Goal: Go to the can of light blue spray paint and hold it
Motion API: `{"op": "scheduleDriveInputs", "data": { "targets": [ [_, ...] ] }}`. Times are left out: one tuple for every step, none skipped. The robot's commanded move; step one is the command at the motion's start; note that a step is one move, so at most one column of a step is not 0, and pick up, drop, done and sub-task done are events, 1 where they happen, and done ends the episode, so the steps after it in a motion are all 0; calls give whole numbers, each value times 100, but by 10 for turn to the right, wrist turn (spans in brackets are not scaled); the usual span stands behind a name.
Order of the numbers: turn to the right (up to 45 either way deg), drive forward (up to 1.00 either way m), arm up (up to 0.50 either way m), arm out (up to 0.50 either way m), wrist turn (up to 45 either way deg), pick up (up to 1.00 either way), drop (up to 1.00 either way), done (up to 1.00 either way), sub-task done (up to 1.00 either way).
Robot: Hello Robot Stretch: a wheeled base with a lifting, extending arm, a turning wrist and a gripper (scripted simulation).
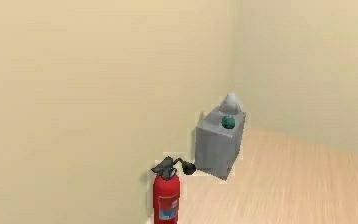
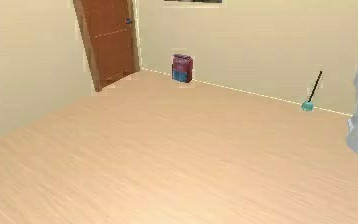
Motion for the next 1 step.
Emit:
{"op": "scheduleDriveInputs", "data": {
  "targets": [
    [450,0,0,0,0,0,0,0,0]
  ]
}}
